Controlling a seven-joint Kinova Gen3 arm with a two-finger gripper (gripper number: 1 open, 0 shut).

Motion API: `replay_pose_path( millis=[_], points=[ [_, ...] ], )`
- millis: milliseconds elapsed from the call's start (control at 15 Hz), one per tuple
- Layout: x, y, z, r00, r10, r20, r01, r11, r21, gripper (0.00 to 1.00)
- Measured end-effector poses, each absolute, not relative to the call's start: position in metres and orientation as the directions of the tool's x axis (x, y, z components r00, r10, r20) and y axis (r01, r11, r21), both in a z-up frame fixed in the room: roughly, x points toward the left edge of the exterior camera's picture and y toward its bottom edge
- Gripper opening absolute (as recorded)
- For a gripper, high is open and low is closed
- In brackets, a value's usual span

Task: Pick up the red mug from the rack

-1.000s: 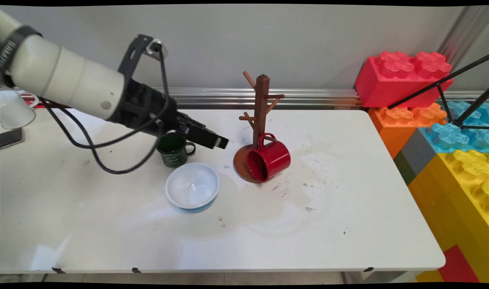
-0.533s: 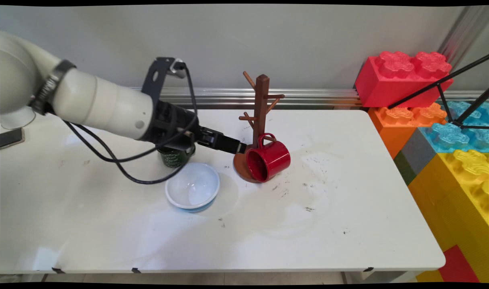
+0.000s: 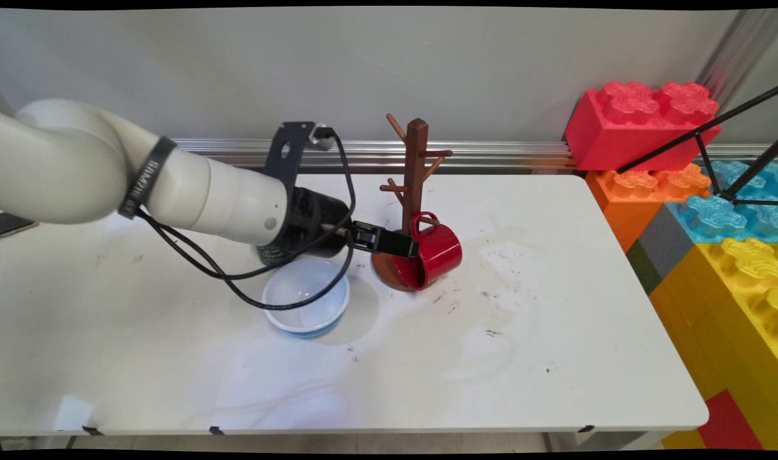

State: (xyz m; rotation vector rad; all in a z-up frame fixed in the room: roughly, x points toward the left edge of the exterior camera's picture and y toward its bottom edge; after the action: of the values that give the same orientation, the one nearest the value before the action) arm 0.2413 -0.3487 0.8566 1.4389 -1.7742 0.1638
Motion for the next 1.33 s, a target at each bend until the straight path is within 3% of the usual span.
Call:
replay_pose_path(
  millis=[1333],
  points=[
    [0.202,-0.378,0.796,0.057,-0.785,0.616,-0.843,0.293,0.451,1.00]
  ],
)
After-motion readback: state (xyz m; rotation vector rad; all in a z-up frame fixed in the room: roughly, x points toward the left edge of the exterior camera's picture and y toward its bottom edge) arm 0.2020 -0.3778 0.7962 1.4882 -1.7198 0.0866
